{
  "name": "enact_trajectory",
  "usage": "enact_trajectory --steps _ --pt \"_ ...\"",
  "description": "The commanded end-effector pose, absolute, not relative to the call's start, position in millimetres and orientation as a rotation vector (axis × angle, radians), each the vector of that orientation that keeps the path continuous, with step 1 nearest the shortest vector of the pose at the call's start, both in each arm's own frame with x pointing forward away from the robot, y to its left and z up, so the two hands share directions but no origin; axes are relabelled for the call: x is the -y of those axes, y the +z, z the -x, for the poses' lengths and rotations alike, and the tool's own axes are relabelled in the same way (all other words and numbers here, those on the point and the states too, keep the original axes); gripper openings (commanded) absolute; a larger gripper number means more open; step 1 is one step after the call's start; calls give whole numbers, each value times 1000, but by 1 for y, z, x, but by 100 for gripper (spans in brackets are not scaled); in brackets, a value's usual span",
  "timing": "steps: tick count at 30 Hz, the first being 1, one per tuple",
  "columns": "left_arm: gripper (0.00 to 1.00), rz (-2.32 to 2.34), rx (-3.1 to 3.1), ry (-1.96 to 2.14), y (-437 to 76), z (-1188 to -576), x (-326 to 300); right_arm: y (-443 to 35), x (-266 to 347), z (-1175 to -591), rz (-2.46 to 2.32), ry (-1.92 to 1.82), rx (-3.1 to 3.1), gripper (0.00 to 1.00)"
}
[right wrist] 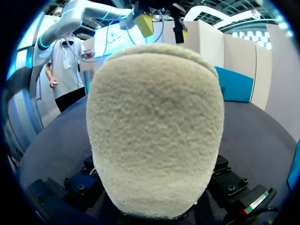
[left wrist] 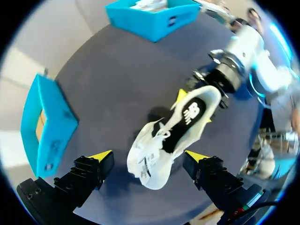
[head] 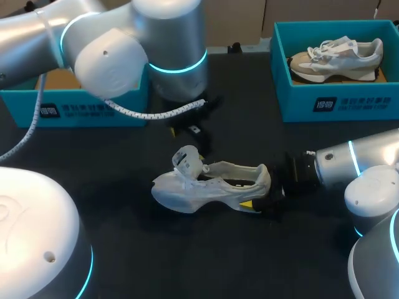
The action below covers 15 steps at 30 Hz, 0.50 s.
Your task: Take the shoe out of the shoebox, open the shoe tongue, remove and reinsert the insole, then place the shoe into the shoebox
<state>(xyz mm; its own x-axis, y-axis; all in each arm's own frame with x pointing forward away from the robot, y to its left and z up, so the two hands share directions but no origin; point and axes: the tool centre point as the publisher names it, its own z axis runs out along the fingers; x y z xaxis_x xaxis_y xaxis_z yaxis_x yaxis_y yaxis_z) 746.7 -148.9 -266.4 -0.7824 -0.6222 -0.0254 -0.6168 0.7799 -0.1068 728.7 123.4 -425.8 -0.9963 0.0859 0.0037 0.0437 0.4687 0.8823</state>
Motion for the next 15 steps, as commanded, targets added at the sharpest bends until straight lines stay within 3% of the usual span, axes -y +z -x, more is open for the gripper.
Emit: enact_trajectory --steps 1,12,13,15 --pt "100 511 -3042 -125 -266 -753 169 -429 -128 -729 -120 1586 -2660 0" --pt "100 152 -3122 -188 -272 -745 212 -429 -128 -729 -120 1586 -2660 0" --pt "93 138 -3122 -197 -272 -744 214 -429 -128 -729 -120 1586 -2660 0" --pt "30 111 -3132 -207 -273 -742 218 -429 -128 -729 -120 1586 -2660 0"
